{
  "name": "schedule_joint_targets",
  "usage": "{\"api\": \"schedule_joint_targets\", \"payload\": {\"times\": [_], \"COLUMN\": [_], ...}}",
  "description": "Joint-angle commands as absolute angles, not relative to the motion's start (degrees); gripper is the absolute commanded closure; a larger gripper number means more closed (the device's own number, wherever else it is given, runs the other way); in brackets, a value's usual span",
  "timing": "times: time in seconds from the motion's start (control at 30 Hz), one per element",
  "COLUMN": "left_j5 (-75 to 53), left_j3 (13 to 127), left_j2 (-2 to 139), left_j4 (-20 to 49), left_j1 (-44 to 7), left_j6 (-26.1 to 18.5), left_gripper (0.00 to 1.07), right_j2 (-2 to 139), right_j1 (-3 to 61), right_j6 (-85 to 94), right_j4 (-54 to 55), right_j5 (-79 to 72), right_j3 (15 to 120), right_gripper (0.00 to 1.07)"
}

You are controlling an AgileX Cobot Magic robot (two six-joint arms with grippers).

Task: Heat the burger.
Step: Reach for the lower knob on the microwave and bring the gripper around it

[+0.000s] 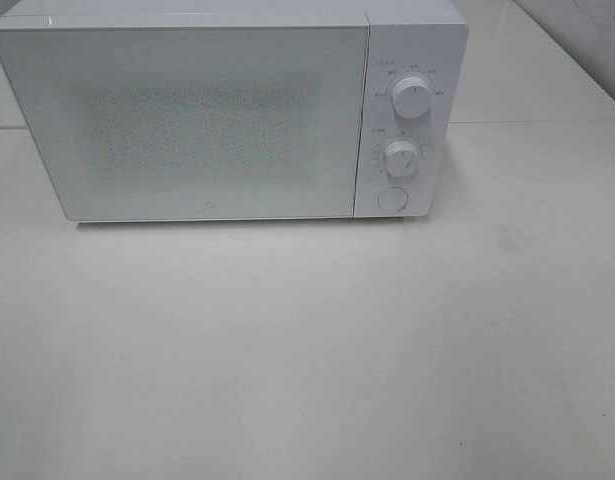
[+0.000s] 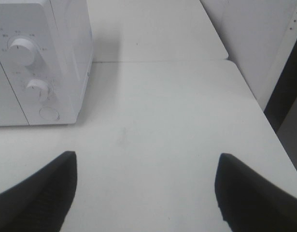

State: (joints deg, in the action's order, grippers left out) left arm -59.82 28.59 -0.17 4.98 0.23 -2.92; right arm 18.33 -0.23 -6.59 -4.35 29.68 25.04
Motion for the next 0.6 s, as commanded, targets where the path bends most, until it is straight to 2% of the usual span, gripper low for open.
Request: {"api": "schedule_joint_targets", "payload": {"times": [0.03, 0.6], "left_j5": [-59.1, -59.1], "left_j3": [28.4, 28.4], "left_j2": [-1.7, -1.7], "left_j4": [5.6, 5.6], "left_j1": [0.2, 0.2], "left_j6": [-2.6, -2.6], "left_gripper": [0.19, 0.19], "right_j2": [22.3, 46.1], "right_j1": [-0.5, -0.5], "right_j6": [-7.3, -7.3], "right_j4": [-4.5, -4.5], "right_j5": [20.1, -9.7], "right_j3": [22.9, 21.0], "right_gripper": [0.32, 0.32]}}
